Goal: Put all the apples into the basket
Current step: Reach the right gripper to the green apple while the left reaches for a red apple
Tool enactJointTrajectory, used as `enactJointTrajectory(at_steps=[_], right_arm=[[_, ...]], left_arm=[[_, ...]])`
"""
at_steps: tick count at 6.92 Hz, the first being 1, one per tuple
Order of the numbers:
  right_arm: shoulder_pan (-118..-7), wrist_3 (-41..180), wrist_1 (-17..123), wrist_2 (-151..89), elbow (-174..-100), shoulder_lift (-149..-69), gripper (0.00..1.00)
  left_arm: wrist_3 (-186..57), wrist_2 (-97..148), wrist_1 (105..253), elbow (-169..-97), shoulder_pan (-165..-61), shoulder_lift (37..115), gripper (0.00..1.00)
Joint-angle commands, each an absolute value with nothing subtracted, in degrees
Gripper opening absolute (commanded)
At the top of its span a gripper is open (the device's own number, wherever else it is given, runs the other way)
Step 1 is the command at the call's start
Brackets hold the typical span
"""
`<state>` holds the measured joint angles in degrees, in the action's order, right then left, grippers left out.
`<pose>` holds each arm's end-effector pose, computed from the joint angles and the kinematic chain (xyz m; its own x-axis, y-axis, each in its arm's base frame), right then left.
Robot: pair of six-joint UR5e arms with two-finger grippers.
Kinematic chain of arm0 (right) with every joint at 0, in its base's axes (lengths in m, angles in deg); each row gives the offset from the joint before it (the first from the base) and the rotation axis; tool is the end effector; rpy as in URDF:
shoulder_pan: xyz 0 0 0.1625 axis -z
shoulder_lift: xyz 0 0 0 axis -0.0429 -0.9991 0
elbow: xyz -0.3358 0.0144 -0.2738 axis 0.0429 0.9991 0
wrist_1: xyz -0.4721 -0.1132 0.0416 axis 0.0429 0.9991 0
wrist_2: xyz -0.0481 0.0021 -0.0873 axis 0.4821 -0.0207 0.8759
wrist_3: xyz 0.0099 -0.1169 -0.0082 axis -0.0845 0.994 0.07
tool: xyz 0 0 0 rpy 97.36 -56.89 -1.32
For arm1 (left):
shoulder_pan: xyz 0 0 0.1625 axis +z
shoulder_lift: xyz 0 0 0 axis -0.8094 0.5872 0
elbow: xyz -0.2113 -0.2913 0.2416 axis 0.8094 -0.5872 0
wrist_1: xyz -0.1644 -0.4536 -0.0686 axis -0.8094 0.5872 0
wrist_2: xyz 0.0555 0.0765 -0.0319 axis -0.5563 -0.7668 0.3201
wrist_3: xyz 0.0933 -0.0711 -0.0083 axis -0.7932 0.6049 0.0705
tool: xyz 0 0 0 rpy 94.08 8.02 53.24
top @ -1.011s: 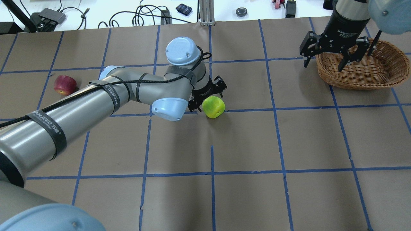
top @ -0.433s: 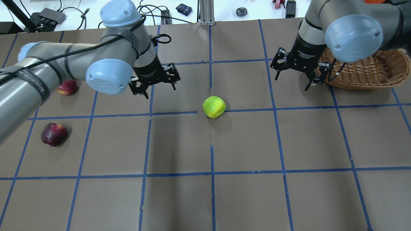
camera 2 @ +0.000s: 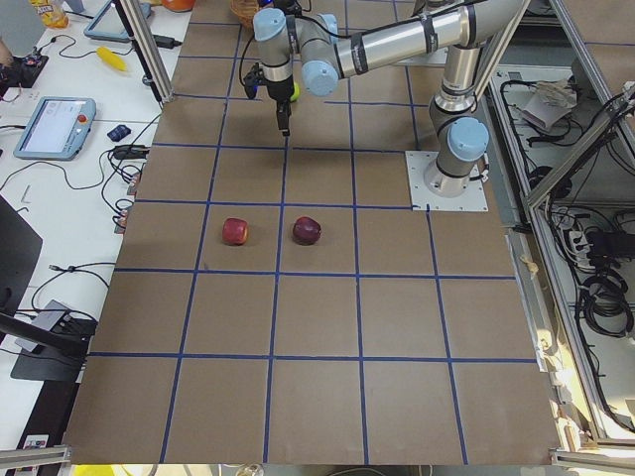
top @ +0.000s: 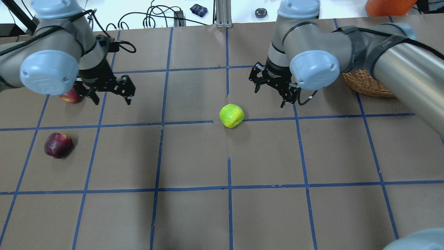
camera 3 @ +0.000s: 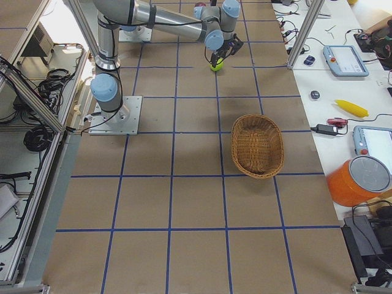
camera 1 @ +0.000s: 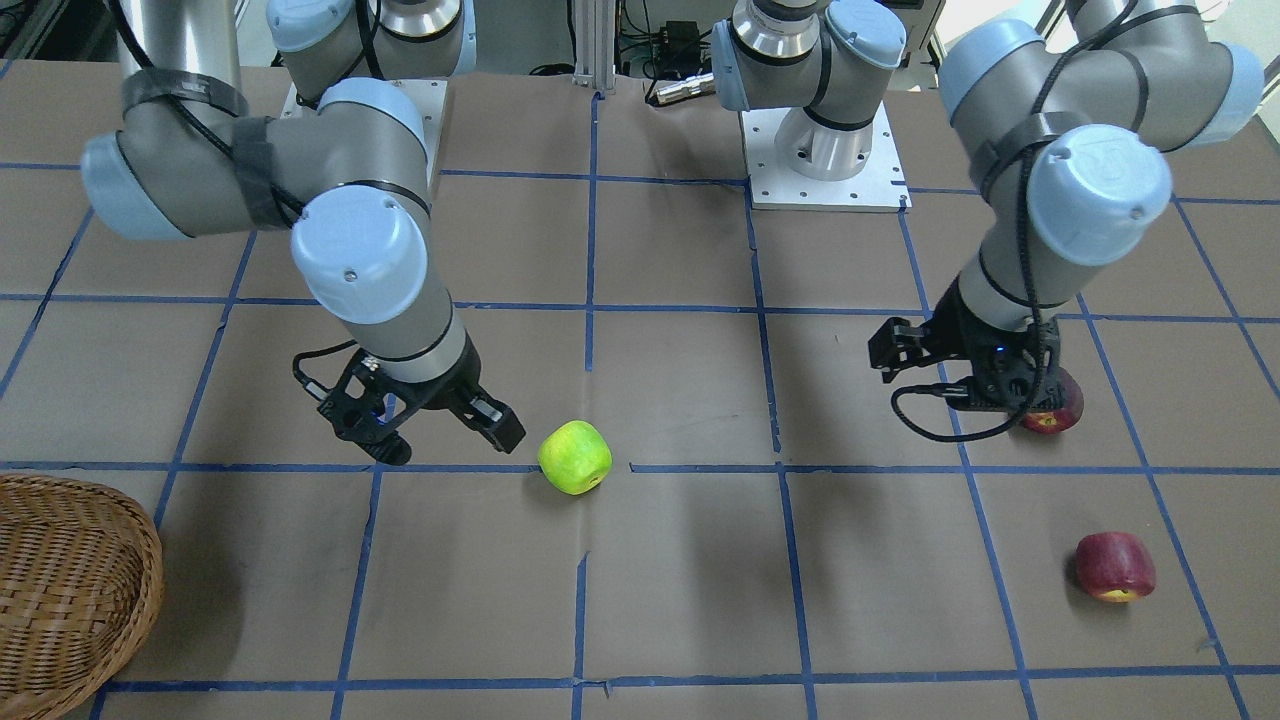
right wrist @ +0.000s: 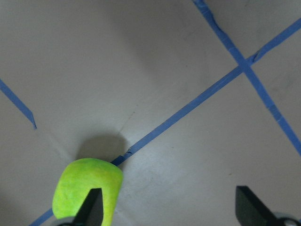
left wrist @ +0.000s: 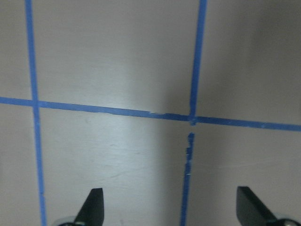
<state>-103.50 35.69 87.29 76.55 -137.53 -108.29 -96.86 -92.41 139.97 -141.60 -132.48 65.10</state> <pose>0.2705 -0.6353 0.2535 -0.7754 0.6313 -0.0157 0.6268 0.7723 0.1029 0.0033 -0.6130 0.3180 -0.9900 0.1143 -0.0824 0.1036 0.9869 0.1237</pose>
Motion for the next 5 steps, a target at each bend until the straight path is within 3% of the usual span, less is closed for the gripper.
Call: enactJointTrajectory(at_steps=[1,3,5], right_arm=[[-105.9,28.77,93.02,71.5,-137.43,-104.39,1.0],[-105.99,24.2,97.43,69.1,-137.52,-101.41,1.0],[-106.43,23.92,97.45,68.91,-137.52,-99.47,1.0]], left_arm=[[-120.1,-93.82,134.33,-146.77,-119.84,64.73,1.0],[-137.94,-93.82,117.59,-155.8,-111.29,66.83,1.0],[-142.41,-93.56,106.18,-160.76,-109.33,69.64,1.0]])
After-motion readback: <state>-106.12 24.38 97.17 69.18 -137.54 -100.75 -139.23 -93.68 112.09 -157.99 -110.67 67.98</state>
